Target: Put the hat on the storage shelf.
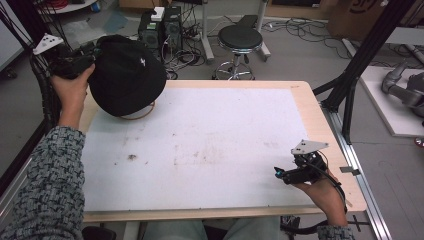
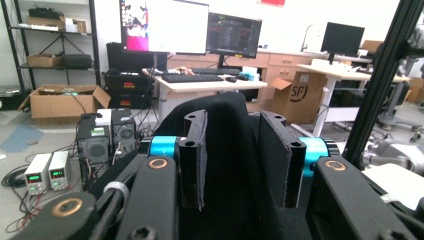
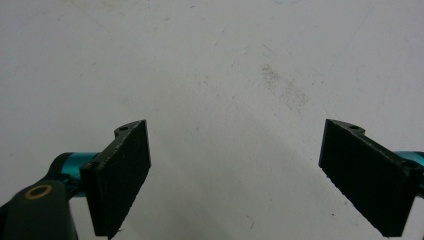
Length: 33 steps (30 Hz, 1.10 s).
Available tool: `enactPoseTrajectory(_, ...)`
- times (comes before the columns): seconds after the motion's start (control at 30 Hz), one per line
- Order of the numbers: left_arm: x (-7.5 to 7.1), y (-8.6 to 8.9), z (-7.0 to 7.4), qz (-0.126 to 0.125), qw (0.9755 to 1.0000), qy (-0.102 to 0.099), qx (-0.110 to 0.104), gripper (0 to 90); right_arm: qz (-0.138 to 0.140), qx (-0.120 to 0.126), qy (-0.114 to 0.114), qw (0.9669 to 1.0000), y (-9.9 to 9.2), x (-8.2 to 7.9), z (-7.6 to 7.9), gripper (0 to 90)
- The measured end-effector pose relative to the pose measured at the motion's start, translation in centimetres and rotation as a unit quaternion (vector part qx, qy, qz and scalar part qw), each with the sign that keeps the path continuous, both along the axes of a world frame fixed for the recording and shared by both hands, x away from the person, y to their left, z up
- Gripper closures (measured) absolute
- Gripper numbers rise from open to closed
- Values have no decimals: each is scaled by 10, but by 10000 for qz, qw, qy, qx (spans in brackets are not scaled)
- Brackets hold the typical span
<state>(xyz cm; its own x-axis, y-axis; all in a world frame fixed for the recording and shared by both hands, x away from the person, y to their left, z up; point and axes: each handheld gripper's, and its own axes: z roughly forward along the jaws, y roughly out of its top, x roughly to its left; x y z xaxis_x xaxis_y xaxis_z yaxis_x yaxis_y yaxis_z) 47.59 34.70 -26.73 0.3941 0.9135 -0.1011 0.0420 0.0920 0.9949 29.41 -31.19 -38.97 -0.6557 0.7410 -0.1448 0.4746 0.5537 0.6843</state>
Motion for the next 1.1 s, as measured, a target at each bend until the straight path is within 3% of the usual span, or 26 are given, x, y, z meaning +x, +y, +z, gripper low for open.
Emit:
enactPoseTrajectory(0.5,-9,6,3,12,10000,-42,15,523,65,29,8,10000,4,7,1,129)
enactPoseTrajectory(1.1,-29,7,3,-254,9995,102,178,386,179,49,15,9998,13,15,0,129)
